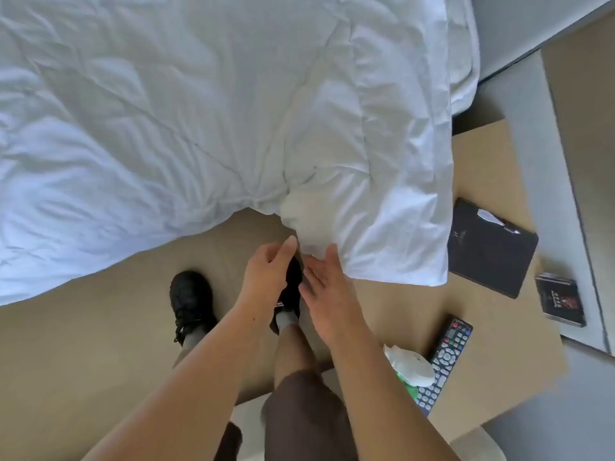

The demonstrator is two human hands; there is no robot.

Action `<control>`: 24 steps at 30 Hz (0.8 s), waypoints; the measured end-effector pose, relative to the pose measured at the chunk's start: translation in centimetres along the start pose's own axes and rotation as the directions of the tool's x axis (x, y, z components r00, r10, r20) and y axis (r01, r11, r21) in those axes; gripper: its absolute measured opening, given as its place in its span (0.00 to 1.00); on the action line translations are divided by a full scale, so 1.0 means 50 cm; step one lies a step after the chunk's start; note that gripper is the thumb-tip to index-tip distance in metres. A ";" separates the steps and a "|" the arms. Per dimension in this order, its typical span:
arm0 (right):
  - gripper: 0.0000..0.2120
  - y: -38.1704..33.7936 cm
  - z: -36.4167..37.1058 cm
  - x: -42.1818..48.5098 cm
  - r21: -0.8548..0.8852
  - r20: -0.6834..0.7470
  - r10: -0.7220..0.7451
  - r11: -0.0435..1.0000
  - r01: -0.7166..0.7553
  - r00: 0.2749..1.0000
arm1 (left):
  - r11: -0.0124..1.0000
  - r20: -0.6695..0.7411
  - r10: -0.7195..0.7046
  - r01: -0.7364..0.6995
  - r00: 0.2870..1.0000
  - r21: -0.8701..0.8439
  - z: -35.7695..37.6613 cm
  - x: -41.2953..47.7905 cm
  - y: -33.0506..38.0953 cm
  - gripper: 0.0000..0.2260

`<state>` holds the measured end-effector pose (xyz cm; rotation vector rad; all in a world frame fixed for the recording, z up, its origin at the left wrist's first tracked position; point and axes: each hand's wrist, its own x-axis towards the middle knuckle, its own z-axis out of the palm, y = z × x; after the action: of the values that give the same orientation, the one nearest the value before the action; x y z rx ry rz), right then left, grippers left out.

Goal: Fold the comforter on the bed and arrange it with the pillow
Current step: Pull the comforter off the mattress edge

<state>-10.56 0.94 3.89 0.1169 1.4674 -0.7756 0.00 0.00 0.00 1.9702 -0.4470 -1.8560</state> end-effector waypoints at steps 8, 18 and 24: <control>0.31 0.028 -0.004 0.094 0.173 0.121 0.000 0.985 -0.022 0.993 | 0.904 0.263 -0.043 0.150 0.964 -0.401 0.049 0.139 -0.009 0.30; 0.36 0.004 -0.013 0.063 0.305 0.152 -0.227 0.937 0.173 0.962 | 0.652 0.310 0.105 0.170 0.945 -0.739 0.042 0.173 -0.017 0.37; 0.32 -0.058 0.002 -0.003 0.264 0.036 -0.286 0.927 0.267 0.958 | 0.552 0.233 0.099 0.142 0.967 -0.822 0.059 0.049 0.015 0.32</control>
<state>-11.99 -1.24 5.14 0.0762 1.3225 -1.1884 -2.75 -2.03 -1.88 1.0689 0.3863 -1.8211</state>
